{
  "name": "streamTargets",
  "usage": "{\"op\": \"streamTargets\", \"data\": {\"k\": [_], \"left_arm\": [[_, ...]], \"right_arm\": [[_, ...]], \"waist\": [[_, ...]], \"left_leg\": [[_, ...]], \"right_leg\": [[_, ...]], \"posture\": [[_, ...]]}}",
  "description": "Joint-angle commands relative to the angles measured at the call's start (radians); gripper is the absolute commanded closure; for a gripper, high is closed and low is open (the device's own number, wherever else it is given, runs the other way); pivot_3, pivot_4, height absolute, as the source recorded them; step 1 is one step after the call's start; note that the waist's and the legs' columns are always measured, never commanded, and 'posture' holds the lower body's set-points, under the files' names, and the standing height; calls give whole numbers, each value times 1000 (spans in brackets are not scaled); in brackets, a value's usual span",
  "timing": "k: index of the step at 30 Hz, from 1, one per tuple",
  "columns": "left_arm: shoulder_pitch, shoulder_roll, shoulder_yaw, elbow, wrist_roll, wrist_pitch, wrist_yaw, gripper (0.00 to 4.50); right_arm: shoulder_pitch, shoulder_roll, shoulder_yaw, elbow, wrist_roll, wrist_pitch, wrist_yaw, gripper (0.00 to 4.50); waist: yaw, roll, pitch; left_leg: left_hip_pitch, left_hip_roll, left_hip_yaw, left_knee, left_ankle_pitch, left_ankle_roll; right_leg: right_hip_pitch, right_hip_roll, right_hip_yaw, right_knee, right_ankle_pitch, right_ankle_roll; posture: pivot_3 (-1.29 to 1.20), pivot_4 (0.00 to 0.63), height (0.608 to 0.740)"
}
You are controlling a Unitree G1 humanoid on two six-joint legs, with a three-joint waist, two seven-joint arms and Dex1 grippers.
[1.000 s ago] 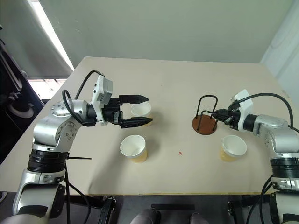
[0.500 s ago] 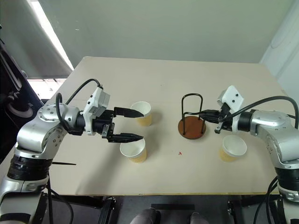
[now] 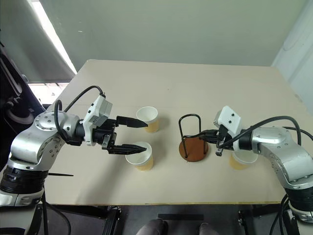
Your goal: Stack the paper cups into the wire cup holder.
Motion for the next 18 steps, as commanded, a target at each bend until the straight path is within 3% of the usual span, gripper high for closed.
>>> {"op": "streamTargets", "data": {"k": [1, 7, 10, 18], "left_arm": [[2, 15, 37, -36, -18, 1, 7, 0], [6, 14, 38, -39, -21, 0, 14, 0], [6, 10, 35, -38, -19, -1, 16, 0], [10, 11, 36, -42, -23, -1, 15, 0]], "right_arm": [[0, 1, 3, -9, -13, -33, -1, 4474], [22, -23, 37, 1, -51, -61, 18, 4474], [31, -36, 50, 2, -63, -72, 28, 3715], [44, -53, 35, -13, -63, -66, 26, 1007]], "waist": [[0, 0, 0], [-1, 0, 0], [-1, 0, 0], [-1, 0, 0]], "left_leg": [[0, 0, 0, 0, 0, 0], [0, 0, 0, 0, 0, 0], [0, 0, 0, 0, 0, 0], [0, 0, 0, 0, 0, 0]], "right_leg": [[0, 0, 0, 0, 0, 0], [0, 0, 0, 0, 0, 0], [1, 0, 0, 0, 0, 0], [0, 0, 0, 0, 0, 0]], "posture": [[0, 150, 740], [0, 150, 740], [0, 150, 740], [0, 150, 740]]}}
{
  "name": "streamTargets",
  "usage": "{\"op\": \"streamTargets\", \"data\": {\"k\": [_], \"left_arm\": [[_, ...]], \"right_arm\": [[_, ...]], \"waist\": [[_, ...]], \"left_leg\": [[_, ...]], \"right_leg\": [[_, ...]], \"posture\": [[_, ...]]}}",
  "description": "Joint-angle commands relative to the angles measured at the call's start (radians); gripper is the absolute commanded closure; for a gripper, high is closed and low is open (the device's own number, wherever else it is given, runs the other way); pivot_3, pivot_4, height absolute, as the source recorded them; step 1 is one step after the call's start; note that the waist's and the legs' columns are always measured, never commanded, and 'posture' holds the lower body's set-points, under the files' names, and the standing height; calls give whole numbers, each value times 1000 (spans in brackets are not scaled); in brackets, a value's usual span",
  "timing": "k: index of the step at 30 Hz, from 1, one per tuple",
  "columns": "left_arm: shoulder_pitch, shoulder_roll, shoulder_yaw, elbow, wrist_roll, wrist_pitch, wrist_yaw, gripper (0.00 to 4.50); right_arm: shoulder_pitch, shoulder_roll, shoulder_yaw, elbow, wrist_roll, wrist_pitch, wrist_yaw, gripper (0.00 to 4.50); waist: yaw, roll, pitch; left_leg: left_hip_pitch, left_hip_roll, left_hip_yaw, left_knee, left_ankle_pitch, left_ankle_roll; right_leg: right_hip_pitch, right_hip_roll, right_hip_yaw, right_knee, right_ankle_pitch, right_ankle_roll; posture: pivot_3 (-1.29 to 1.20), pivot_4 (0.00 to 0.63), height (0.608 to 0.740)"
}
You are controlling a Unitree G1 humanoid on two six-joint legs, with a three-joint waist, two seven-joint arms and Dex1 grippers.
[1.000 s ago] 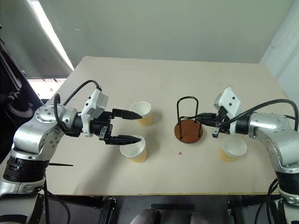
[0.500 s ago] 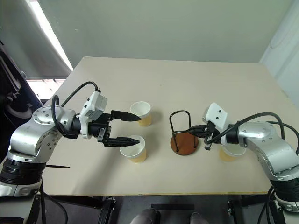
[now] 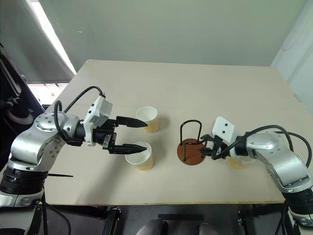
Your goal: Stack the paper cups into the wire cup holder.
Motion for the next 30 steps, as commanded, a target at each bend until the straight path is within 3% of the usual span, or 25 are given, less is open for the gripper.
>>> {"op": "streamTargets", "data": {"k": [1, 9, 14, 20, 30], "left_arm": [[3, 12, 36, -40, -21, -2, 1, 0], [87, 136, 68, -146, -8, -48, -79, 0], [111, 205, 72, -154, 43, -117, -110, 0], [102, 246, 18, -144, 126, -210, -144, 0], [60, 226, -88, -94, 251, -323, -176, 0]], "right_arm": [[9, -28, -43, -32, 12, 1, 12, 1007], [18, -75, -215, -130, 205, 150, 19, 1007], [-74, -68, -312, -139, 350, 241, -14, 1007], [-157, -38, -317, -139, 433, 274, -74, 1007], [-141, -6, -302, -182, 475, 283, -149, 1007]], "waist": [[0, 0, 0], [-4, 0, 0], [-8, 0, 0], [-8, 0, 0], [-8, 0, 0]], "left_leg": [[0, 0, 0, 0, 0, 0], [0, 0, 0, -1, -1, -1], [0, 0, 0, -1, -1, -1], [0, 0, -2, -1, -3, -1], [-5, 0, -2, -1, -3, -1]], "right_leg": [[0, 0, 0, 0, 0, 0], [0, 0, 0, -1, -1, 0], [-1, 1, 0, 0, -1, 0], [-1, 1, 0, 0, -1, -1], [-7, 0, 0, 1, -2, -1]], "posture": [[0, 150, 740], [0, 150, 740], [0, 150, 740], [0, 150, 740], [0, 150, 740]]}}
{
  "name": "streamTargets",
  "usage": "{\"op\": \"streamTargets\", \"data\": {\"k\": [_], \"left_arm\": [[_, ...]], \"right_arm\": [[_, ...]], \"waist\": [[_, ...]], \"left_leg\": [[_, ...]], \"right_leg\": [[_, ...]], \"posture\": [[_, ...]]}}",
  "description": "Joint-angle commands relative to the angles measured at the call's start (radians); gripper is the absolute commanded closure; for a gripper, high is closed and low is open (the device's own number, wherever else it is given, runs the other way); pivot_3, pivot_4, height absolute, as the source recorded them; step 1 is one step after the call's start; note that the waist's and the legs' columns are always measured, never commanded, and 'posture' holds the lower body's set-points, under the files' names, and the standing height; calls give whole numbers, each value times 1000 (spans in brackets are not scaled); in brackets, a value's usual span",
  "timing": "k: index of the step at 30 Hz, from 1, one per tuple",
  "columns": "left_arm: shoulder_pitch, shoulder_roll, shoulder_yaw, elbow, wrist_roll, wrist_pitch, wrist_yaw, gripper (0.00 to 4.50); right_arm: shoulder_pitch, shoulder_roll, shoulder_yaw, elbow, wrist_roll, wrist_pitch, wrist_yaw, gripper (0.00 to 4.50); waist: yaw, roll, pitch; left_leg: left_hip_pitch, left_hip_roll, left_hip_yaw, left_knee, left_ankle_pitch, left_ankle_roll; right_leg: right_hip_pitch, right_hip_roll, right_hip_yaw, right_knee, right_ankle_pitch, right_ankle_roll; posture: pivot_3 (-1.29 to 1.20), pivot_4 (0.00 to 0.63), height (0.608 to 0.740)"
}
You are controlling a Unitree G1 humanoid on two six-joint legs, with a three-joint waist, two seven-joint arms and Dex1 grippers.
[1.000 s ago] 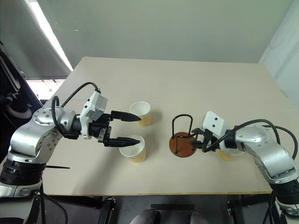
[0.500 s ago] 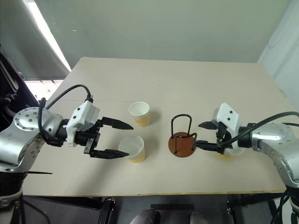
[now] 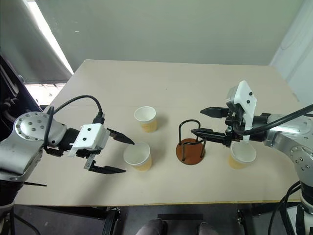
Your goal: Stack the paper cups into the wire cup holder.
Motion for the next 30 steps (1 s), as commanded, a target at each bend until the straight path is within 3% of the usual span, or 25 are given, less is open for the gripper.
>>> {"op": "streamTargets", "data": {"k": [1, 9, 14, 25, 30], "left_arm": [[-38, -8, -17, -3, 25, -27, -12, 0], [-52, -35, -52, -4, 42, -41, -32, 0], [-61, -42, -75, 12, 64, -68, -54, 0], [-83, -65, -125, 81, 143, -168, -75, 0], [-81, -75, -133, 83, 152, -173, -73, 0]], "right_arm": [[3, -3, -12, -46, 30, 1, -25, 1007], [24, -25, -44, -85, 108, 23, -42, 1007], [36, -93, -61, -105, 162, 30, -4, 1007], [83, -323, 16, -97, 12, -87, 180, 1007], [105, -349, 21, -83, -31, -134, 221, 1007]], "waist": [[0, 0, 0], [-3, 0, 0], [-3, 0, 0], [-3, 0, 0], [-3, 0, 0]], "left_leg": [[0, 0, 0, 0, 0, 0], [-1, 0, 0, 0, 0, 0], [-2, 0, 0, 0, 0, 0], [-4, 0, -1, 1, 0, 0], [-6, 0, -1, 1, 0, 0]], "right_leg": [[0, 0, 0, 0, 0, 0], [-1, 0, 0, 0, 0, 0], [-1, 0, 0, 0, 0, 0], [-2, 0, -1, 0, 0, 0], [-4, 0, -1, 0, 0, 0]], "posture": [[0, 150, 740], [0, 150, 740], [0, 150, 740], [0, 150, 740], [0, 150, 740]]}}
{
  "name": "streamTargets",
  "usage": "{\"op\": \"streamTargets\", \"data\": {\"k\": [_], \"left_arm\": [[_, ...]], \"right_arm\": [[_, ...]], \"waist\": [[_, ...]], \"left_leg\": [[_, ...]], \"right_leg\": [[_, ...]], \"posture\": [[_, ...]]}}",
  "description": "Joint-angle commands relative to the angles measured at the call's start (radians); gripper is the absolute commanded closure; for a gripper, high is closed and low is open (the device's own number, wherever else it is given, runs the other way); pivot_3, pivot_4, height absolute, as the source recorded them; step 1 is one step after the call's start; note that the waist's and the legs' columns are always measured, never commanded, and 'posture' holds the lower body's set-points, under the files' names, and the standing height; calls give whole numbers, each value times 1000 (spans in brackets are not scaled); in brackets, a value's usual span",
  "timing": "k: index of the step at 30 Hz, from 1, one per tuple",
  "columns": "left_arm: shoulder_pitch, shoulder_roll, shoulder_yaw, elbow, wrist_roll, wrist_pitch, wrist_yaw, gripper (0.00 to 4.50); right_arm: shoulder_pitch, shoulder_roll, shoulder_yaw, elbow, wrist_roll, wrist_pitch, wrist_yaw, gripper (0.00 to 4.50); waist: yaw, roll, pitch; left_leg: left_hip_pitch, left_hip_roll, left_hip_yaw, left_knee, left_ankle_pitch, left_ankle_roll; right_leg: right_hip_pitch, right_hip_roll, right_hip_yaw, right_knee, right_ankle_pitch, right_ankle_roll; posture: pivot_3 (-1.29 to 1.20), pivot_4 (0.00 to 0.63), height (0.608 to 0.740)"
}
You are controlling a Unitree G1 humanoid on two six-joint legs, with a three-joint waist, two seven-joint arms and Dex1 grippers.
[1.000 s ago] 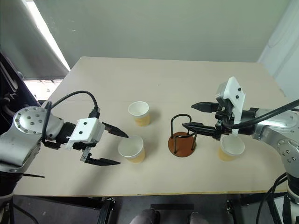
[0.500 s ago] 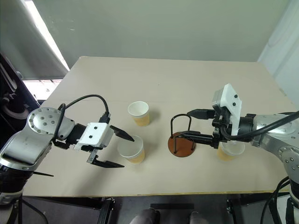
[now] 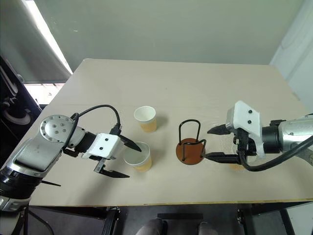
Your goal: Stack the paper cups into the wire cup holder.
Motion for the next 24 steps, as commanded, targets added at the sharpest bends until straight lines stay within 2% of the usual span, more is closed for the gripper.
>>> {"op": "streamTargets", "data": {"k": [1, 8, 13, 20, 21, 24], "left_arm": [[-15, -4, 0, -4, 11, -18, -9, 0], [2, -14, -25, -22, 15, -28, -21, 0], [5, -19, -26, -10, 25, -42, -26, 1632], [-20, -25, -14, -5, 3, -14, -37, 4338], [-22, -24, -13, -5, 0, -11, -41, 4471], [-28, -21, -10, -7, -12, -1, -53, 4471]], "right_arm": [[-4, -18, -13, 1, -27, -41, 27, 1007], [-6, -5, -16, 8, -28, -40, 23, 1007], [-5, -3, -19, 7, -24, -37, 20, 970], [8, -7, -28, 10, -25, -37, 24, 970], [10, -7, -28, 11, -24, -37, 24, 970], [16, -5, -34, 17, -20, -35, 25, 970]], "waist": [[0, 0, 0], [0, 0, 0], [0, 0, 0], [0, 0, 0], [0, 0, 0], [0, 0, 0]], "left_leg": [[0, 0, 0, 0, 0, 0], [0, 0, 0, 0, 0, 0], [0, 0, 0, 0, 0, 1], [0, 0, 0, 1, 0, 1], [0, 0, 0, 1, 0, 1], [0, 0, 0, 1, 1, 1]], "right_leg": [[0, 0, 0, 0, 0, 0], [0, 0, 0, 0, 0, 0], [0, 0, 0, 0, 0, 0], [0, 0, 0, 0, 0, 0], [0, 0, 0, 0, 0, 0], [0, 0, 0, 0, 0, 1]], "posture": [[0, 150, 740], [0, 150, 740], [0, 150, 740], [0, 150, 740], [0, 150, 740], [0, 150, 740]]}}
